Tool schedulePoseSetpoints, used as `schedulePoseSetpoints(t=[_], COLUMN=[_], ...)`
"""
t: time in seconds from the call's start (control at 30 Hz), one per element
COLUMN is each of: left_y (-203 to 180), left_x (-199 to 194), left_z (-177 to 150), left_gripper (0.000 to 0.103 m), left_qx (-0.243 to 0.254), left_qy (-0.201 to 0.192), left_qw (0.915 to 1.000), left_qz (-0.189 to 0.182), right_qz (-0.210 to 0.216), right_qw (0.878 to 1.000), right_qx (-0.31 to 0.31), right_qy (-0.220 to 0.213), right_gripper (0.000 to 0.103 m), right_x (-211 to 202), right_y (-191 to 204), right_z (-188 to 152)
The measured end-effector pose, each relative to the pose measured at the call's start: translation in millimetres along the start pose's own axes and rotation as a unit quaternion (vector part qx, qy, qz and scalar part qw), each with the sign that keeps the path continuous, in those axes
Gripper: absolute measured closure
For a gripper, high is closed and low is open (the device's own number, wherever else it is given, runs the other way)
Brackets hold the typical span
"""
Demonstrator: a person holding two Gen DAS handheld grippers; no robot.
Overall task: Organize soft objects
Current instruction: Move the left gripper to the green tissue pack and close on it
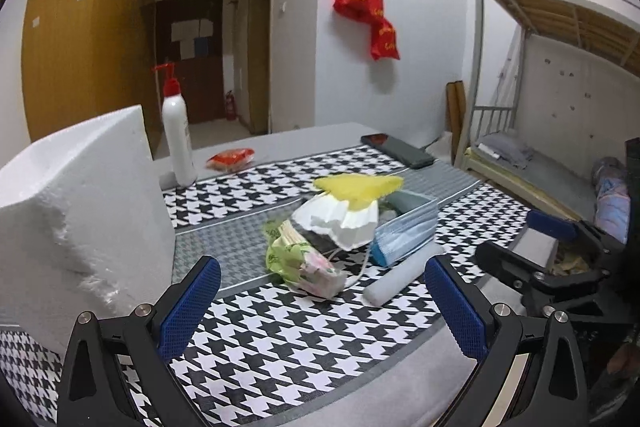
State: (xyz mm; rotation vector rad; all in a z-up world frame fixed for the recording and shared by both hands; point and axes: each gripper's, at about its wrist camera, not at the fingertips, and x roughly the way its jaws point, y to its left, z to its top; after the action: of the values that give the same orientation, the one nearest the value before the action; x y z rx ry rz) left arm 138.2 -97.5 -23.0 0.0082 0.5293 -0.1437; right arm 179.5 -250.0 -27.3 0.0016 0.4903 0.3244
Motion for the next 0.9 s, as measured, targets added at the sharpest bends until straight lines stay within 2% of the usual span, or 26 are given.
schedulePoseSetpoints(t=[0.23,0.37,0.53,0.9], left_y=[4,9,8,23], left_x=[29,45,61,85], left_z=[2,1,1,6], left_gripper=[0.001,0.001,0.001,0.001], left_qx=[-0.007,-0.023,-0.02,-0.062], left_qy=[0.037,0.057,0.075,0.111], left_qw=[0.9987,0.9974,0.9958,0.9887], left_qz=[0.036,0.037,0.048,0.079], right_qz=[-0.005,-0.005,-0.004,0.005], right_qw=[1.0,1.0,0.999,0.999], right_qx=[0.001,0.004,0.003,0.001], right_qy=[0.012,0.022,0.035,0.046], right_gripper=[0.0,0.0,0.0,0.0], right_x=[12,20,30,45], right_y=[-7,-12,-14,-17], right_z=[2,0,-1,1])
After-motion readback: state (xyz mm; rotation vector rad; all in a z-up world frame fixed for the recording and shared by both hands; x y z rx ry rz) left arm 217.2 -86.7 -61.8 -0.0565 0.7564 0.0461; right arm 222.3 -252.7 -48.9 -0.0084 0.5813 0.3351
